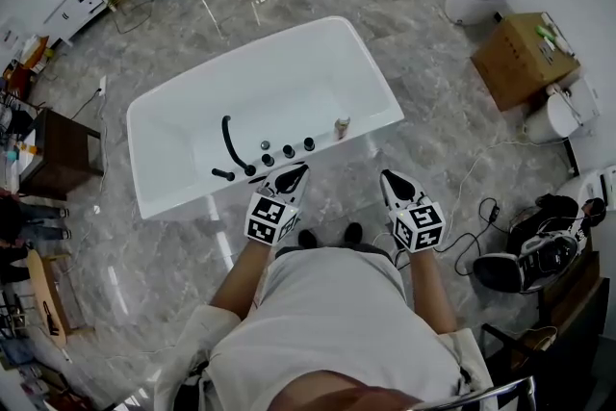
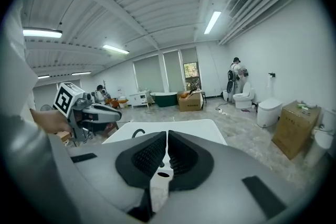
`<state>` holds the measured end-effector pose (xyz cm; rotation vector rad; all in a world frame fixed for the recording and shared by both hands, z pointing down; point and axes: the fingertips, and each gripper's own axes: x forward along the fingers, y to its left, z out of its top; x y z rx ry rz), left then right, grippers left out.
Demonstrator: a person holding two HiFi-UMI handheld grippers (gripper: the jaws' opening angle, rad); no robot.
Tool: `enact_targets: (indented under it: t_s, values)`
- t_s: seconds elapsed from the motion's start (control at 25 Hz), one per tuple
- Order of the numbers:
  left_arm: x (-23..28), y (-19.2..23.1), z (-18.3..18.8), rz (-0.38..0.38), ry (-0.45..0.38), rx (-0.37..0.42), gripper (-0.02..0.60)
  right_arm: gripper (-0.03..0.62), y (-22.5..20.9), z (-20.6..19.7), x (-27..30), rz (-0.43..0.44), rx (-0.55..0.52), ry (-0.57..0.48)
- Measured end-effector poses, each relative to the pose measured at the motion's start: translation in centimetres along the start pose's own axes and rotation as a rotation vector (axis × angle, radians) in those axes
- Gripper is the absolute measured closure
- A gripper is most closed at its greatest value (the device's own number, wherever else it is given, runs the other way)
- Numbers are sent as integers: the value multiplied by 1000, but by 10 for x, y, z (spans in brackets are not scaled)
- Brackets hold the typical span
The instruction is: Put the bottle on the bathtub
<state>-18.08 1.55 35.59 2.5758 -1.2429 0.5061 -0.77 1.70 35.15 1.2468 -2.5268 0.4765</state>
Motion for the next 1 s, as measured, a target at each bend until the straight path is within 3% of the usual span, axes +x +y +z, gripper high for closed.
enact_targets:
  t_s: [0.28, 1.0]
  values:
    - [-8, -3, 3, -14, -3, 9, 574, 560, 13, 11, -6, 7, -30, -28]
    - [17, -22, -5, -11, 24, -18, 574, 560, -12, 6, -15, 17, -52, -17]
